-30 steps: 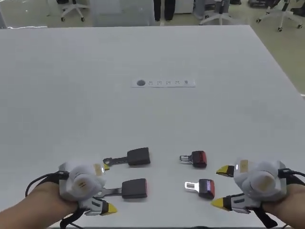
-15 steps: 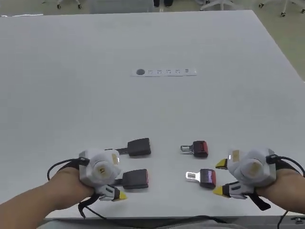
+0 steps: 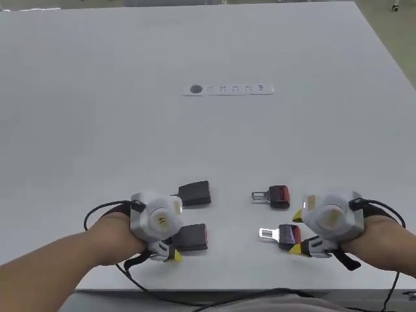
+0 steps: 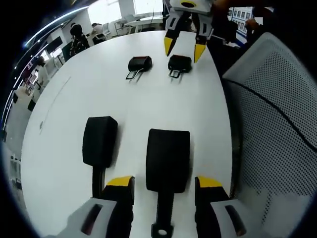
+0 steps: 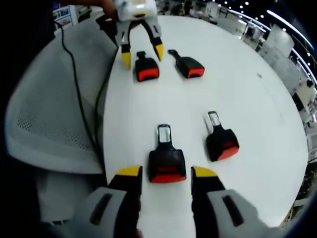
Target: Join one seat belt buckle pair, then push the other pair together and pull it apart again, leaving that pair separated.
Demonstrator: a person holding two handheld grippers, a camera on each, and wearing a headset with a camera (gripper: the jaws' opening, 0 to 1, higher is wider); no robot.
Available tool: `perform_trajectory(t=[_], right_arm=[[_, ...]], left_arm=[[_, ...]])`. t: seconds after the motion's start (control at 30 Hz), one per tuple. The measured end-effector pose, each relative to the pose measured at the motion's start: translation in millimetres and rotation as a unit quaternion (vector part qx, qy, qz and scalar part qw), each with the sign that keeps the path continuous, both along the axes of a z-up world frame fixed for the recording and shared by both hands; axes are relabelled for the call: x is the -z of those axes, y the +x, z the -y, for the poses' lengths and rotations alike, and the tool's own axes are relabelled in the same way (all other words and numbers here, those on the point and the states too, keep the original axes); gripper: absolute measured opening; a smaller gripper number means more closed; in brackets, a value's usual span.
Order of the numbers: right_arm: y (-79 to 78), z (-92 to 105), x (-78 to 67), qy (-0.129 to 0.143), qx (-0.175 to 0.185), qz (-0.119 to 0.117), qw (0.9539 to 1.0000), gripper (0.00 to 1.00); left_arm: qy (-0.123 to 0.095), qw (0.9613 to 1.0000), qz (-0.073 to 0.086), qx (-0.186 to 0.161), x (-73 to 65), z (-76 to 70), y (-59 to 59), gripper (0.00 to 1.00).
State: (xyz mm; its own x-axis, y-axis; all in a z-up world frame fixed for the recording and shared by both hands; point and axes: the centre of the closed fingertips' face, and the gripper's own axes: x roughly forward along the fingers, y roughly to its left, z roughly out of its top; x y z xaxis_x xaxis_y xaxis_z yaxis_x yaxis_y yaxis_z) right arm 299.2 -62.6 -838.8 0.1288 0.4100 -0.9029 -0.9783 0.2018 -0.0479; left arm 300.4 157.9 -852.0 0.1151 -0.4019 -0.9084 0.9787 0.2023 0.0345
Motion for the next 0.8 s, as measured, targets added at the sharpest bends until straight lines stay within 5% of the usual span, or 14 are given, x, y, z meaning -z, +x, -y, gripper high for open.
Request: perform_trajectory(t=[0.4,0.8], right_arm=[[-0.6,-4.2,10.3,-0.021,-0.032,-0.018,0.9991,0.33],[-1.1,-1.9,13.6,-0.041,-0.067,-0.013,0.9968,0.33]], left_arm=[[0.008,0.9987,-0.020,0.046,3.4,7.5,-5.8,0.34],[0.014,0.9982,-0.022,0.055,2.0,9.9,-4.6,0.33]])
